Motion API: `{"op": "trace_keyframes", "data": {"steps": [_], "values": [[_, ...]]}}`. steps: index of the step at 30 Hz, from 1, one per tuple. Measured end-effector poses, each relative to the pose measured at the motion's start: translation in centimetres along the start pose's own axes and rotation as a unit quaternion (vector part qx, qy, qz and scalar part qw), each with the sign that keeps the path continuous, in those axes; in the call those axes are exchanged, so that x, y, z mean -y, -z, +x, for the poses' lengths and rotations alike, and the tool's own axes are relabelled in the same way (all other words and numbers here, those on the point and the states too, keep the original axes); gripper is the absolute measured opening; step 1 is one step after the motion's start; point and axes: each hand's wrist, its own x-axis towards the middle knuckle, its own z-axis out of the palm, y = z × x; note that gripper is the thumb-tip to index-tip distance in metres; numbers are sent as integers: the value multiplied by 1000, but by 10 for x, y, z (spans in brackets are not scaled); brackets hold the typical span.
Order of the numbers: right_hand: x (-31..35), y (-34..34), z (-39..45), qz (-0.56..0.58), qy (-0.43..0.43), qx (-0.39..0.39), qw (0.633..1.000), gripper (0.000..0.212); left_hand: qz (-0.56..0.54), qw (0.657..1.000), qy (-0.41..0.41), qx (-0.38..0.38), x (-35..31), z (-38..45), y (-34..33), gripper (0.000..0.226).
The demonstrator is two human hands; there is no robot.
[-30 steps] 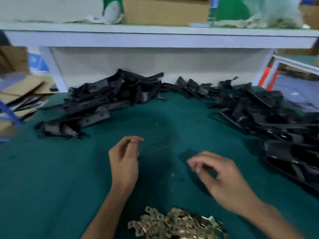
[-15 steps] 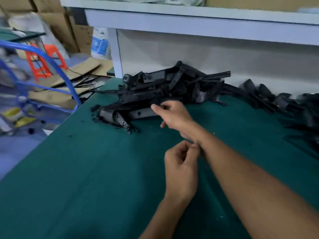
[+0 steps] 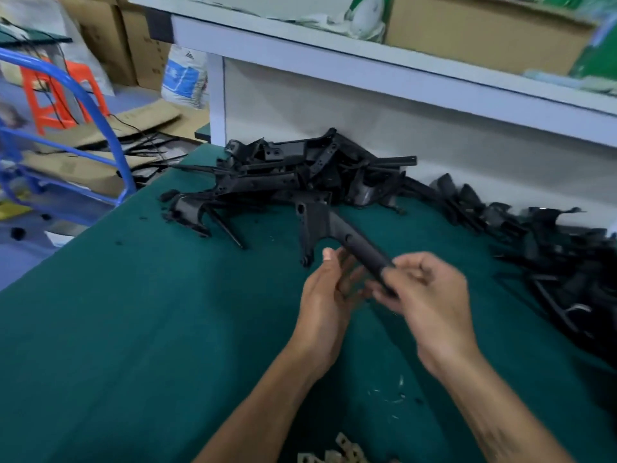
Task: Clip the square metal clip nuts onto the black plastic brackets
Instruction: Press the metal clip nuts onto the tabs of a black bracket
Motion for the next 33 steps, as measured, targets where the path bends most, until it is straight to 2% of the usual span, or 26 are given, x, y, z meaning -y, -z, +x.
{"op": "trace_keyframes", "data": {"steps": [3, 7, 10, 12, 14, 15, 18, 19, 20, 21, 24, 29, 33], "values": [[-16, 19, -30, -94, 10, 33, 995, 16, 8, 999, 5, -44, -5, -2, -8, 48], [-25, 16, -50, -162, 50, 47, 984, 19, 164, 982, -42, -83, -23, -6, -18, 65], [-25, 1, -59, -195, 96, 91, 972, 19, 280, 954, -89, -64, -35, -24, -31, 89], [-23, -12, -68, -188, 126, 150, 962, 11, 344, 923, -168, -33, -40, -36, -41, 77], [-22, -19, -73, -208, 140, 206, 946, 13, 433, 871, -233, -22, -42, -42, -48, 62], [-20, -18, -73, -224, 139, 224, 938, 9, 490, 832, -259, -28, -43, -41, -47, 57], [-14, 6, -68, -214, 100, 214, 948, 22, 657, 673, -336, -40, -41, -37, -32, 51], [-14, 22, -67, -212, 89, 199, 953, 21, 696, 629, -346, -35, -38, -36, -24, 51], [-15, 40, -68, -222, 82, 180, 955, 18, 721, 600, -345, -25, -33, -35, -15, 52], [-18, 60, -71, -238, 82, 155, 955, 15, 732, 592, -337, -9, -28, -36, -7, 52], [-28, 113, -93, -239, 114, 77, 961, 14, 713, 626, -311, 60, -13, -37, 8, 49], [-47, 160, -141, -276, 123, 109, 947, 19, 720, 599, -330, 118, 4, -28, 5, 49], [-49, 174, -160, -322, 123, 118, 931, 31, 726, 602, -311, 115, 9, -21, 11, 48]]}}
